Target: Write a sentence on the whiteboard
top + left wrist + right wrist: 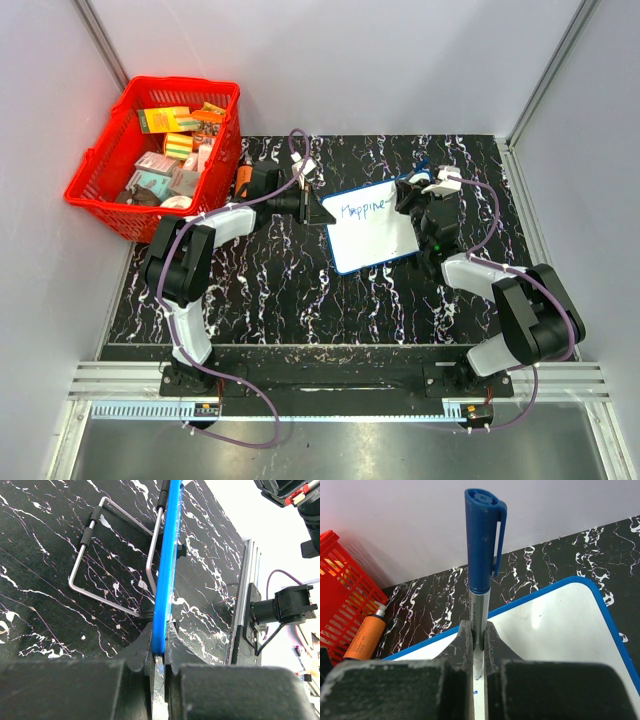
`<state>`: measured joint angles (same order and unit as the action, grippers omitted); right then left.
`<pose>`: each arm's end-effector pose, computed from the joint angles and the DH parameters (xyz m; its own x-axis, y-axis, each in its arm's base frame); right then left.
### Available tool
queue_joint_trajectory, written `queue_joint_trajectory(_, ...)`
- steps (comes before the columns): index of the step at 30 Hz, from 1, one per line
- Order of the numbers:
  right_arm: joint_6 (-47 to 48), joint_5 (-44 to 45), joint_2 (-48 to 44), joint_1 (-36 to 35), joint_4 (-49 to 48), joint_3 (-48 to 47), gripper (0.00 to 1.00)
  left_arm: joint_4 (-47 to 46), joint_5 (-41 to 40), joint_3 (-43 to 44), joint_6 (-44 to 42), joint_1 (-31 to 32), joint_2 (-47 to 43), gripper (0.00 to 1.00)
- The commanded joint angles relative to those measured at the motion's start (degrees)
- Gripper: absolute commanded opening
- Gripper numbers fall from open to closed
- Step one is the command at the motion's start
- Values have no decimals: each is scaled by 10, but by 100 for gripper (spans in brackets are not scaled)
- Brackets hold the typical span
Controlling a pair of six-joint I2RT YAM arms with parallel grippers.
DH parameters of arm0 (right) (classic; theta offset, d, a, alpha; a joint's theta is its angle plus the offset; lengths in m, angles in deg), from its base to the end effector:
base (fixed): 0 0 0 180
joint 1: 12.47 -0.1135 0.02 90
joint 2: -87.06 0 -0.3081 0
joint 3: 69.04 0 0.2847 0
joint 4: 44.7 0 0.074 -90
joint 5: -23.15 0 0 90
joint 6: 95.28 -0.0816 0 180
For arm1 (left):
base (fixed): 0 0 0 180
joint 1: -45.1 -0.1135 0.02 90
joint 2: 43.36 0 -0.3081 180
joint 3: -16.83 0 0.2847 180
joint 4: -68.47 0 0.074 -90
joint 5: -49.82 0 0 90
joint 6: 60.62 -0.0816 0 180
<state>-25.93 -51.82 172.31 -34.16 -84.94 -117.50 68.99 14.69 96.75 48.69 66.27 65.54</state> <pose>0.3563 0.1189 0.2592 0.0113 0.3710 -0.9286 -0.1287 0.9214 0.3666 0.4180 -0.2335 0.2075 -0.7216 0.0754 -0.6882 0.6707 0.3226 -0.6679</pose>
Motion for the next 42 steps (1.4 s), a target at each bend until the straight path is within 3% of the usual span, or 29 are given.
queue_joint_trajectory(1,4,-18,3,2,11,9,0,38,-71,-19,-72,10,7,0)
queue_joint_trajectory(18,7,45,-11,4,45,20,0,34,-71,-21,-70,11,8,0)
queue_joint_trajectory(35,-31,-49,-3,5,-9,36,0,33,-73,-22,-69,12,7,0)
queue_joint_trajectory(42,-41,-56,-48,5,-36,49,0,33,-73,-22,-69,13,8,0)
